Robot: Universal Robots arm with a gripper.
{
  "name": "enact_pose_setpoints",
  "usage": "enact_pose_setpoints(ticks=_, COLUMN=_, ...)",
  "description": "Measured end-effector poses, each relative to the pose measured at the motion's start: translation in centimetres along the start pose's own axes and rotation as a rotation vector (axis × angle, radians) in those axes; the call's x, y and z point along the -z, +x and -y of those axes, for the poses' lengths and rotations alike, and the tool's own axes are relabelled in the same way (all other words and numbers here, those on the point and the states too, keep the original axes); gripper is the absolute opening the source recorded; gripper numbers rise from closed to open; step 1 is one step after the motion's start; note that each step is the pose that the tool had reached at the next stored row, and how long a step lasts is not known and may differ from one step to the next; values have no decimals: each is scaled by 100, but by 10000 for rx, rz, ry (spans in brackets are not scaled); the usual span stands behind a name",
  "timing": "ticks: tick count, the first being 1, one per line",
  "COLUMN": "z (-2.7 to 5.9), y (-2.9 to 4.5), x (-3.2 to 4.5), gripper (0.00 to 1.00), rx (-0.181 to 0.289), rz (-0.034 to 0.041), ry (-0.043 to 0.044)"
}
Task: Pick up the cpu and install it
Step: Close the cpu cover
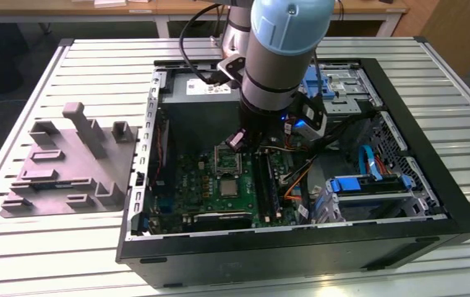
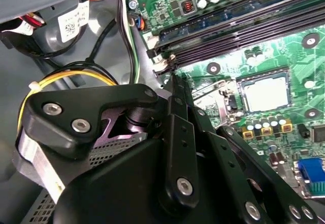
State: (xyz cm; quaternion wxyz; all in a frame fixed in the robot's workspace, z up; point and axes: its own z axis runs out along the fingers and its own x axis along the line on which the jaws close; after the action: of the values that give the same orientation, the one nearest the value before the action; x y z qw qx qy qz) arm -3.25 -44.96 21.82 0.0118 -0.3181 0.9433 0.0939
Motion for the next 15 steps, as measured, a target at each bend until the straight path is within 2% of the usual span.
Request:
enact_pose_setpoints(ticks=6, z=0, y=0, x=-4, gripper=11, rx=476, rz=-73, ry=-52)
enact_pose_setpoints(ticks=15, z=-36, y=-30, x=-57, gripper=11, rx=485, rz=40, ry=-194)
